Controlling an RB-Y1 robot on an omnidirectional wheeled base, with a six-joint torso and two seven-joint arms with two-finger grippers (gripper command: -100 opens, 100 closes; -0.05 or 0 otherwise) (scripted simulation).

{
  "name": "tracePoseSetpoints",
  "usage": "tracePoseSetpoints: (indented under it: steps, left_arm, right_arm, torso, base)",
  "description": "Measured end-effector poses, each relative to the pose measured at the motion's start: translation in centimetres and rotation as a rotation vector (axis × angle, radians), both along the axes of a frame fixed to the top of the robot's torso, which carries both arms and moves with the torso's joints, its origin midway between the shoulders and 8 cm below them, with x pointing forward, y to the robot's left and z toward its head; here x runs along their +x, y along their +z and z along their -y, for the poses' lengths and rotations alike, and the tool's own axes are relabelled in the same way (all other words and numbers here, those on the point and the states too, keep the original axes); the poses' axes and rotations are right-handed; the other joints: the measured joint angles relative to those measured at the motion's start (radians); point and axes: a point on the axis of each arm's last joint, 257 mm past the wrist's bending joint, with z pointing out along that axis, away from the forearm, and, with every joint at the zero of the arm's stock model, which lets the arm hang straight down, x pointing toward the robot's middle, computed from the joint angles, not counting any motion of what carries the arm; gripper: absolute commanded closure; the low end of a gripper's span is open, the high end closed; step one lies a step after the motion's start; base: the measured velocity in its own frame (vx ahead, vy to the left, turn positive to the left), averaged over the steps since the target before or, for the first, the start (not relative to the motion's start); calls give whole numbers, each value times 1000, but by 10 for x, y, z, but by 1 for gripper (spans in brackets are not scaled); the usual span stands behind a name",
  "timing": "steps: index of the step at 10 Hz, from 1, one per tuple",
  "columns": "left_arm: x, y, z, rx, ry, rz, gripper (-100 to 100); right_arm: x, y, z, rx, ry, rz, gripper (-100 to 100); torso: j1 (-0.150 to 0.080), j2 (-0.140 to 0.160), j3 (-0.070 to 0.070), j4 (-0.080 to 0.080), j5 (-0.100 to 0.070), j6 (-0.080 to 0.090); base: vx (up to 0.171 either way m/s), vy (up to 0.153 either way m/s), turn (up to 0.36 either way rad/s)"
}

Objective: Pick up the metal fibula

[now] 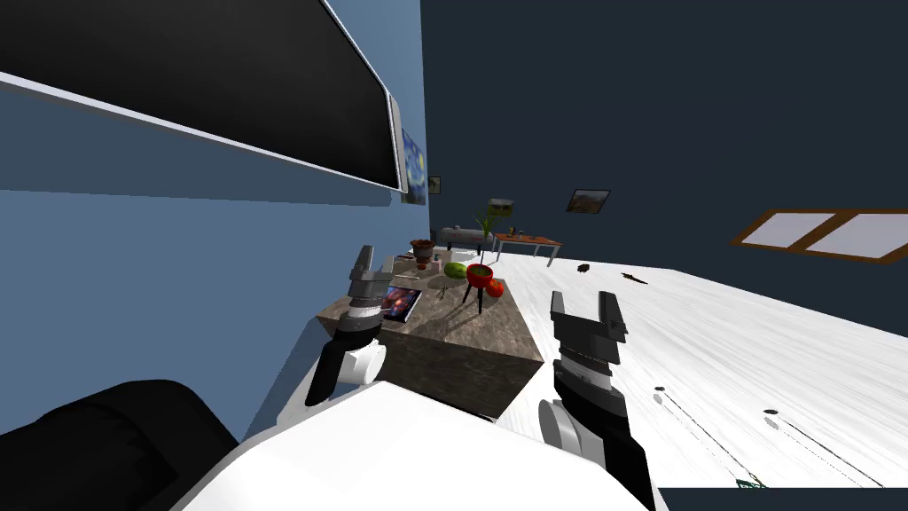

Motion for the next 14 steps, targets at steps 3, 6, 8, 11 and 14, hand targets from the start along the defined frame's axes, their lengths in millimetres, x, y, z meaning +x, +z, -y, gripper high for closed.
tracePoseSetpoints:
  steps: [3,6,8,11,14]
  left_arm:
    - [18,-15,15,45,-43,-42,-100]
    - [39,-41,25,104,-90,-105,-100]
    - [53,-58,35,154,-124,-145,-100]
    - [68,-82,43,221,-154,-203,-100]
    - [85,-109,50,300,-183,-258,-100]
  right_arm:
    - [0,0,0,0,0,0,0]
    - [0,0,0,0,0,0,0]
    - [0,0,0,0,0,0,0]
    - [0,0,0,0,0,0,0]
    - [0,0,0,0,0,0,0]
  torso:
    - [0,2,1,0,0,0]
    - [1,2,1,1,0,0]
    - [0,2,1,1,0,0]
    - [0,2,1,0,0,0]
    - [0,3,1,1,0,0]
  base:
    - [-30,-1,-131]
    - [-39,2,-128]
    - [-41,-6,-145]
    - [-34,-1,-125]
    - [-40,-3,-124]
